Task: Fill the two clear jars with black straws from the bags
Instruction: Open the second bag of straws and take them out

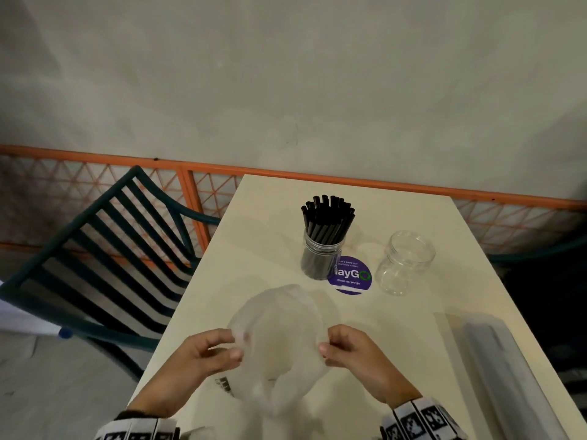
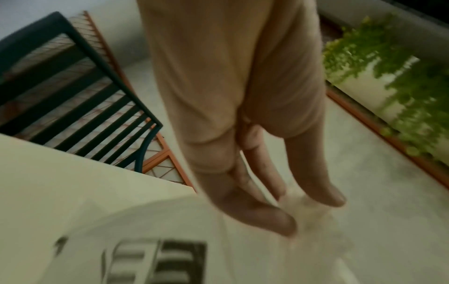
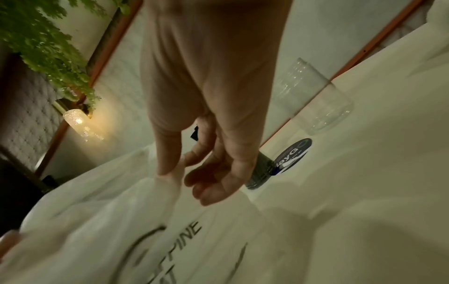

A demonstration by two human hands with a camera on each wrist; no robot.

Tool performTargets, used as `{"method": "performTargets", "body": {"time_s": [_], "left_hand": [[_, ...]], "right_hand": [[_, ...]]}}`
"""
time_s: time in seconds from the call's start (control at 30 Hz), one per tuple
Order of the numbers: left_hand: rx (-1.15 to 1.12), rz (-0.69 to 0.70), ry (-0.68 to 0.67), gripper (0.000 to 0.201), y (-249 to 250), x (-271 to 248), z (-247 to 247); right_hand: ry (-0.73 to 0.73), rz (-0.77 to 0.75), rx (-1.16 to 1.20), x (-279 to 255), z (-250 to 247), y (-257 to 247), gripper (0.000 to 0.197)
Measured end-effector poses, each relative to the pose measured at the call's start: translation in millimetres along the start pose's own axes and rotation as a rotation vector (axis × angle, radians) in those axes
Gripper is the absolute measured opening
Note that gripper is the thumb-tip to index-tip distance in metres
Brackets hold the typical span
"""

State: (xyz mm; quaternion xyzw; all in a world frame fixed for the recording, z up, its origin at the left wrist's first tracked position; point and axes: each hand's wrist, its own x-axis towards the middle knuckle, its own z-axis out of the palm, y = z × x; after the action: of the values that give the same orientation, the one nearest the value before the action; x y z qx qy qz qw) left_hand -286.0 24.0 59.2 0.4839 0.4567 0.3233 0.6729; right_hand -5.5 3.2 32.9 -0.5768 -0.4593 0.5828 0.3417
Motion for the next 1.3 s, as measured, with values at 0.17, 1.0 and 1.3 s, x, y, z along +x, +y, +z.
{"method": "performTargets", "body": {"time_s": [0.17, 1.0, 1.3], "left_hand": [[0.414, 0.307, 0.352, 0.029, -6, 9, -1], [1.537, 0.233, -0.215, 0.064, -101, 18, 7], [1.609, 0.004, -0.079, 0.069, -109, 37, 8]], "right_hand": [[0.421, -0.277, -0.373, 3, 17, 3, 0.032], [-0.051, -0.066, -1.27, 28, 81, 74, 0.056], [0.624, -0.269, -0.844, -22, -27, 65, 0.023]]}}
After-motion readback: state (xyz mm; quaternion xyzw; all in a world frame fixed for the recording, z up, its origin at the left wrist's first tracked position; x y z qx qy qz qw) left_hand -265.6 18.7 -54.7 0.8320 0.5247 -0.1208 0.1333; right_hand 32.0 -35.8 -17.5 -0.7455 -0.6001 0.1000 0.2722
